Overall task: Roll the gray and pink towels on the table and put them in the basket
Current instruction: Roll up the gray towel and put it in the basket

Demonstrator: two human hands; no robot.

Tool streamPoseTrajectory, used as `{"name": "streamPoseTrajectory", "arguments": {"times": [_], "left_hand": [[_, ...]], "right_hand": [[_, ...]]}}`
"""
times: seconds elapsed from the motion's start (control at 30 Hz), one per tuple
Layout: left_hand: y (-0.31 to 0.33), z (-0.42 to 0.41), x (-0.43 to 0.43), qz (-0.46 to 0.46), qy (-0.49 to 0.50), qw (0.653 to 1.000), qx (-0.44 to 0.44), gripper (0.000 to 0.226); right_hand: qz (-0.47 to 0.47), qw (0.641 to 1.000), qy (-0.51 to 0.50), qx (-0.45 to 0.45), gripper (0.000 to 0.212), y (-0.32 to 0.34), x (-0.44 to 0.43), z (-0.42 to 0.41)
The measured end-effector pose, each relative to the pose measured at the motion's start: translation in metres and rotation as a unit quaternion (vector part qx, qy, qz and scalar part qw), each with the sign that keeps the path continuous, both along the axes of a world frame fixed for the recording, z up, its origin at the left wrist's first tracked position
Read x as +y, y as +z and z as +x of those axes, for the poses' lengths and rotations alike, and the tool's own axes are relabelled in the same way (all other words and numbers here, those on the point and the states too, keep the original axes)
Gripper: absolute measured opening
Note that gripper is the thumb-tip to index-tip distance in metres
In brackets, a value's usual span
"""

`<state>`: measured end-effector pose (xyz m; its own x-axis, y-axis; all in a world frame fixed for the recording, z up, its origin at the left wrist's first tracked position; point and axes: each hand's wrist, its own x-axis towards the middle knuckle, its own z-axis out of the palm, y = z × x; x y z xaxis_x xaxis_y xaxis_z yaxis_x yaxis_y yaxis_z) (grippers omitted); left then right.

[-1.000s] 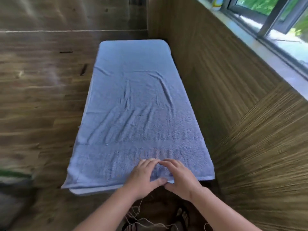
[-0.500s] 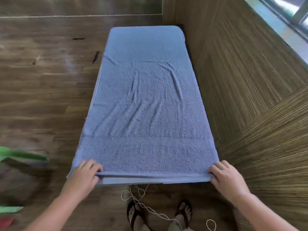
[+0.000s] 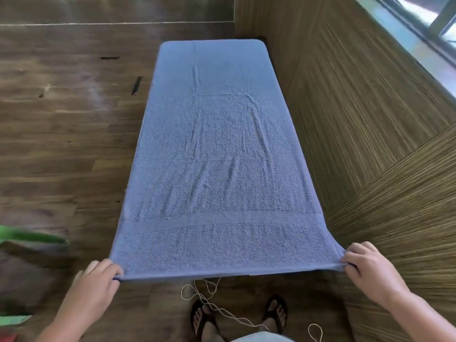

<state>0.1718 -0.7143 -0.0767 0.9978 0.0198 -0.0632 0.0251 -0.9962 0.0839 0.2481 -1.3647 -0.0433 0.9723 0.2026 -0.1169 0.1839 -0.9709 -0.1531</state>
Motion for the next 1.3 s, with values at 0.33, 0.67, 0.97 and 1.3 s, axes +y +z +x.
{"name": "streamPoseTrajectory", "arguments": {"times": [0.33,0.67,0.97,1.3], "left_hand": [[0.026,0.079,-0.001,-0.014,0.103,0.994,0.023,0.028],[0.023,0.134,-0.213,-0.091,-0.095,0.988,0.078,0.060],[0.013,0.127,-0.102,0.003,-0.032,0.992,0.126,0.062],[0.038,0.202,-0.188,-0.022,-0.070,0.988,0.139,0.061]], "right_hand": [[0.019,0.987,-0.075,0.144,0.033,0.019,0.028,0.093],[-0.007,0.982,0.159,0.105,0.077,0.003,0.234,0.085],[-0.067,0.992,0.095,0.052,0.065,-0.022,0.130,0.108],[-0.042,0.979,0.140,0.140,0.075,0.015,0.241,0.152]]}}
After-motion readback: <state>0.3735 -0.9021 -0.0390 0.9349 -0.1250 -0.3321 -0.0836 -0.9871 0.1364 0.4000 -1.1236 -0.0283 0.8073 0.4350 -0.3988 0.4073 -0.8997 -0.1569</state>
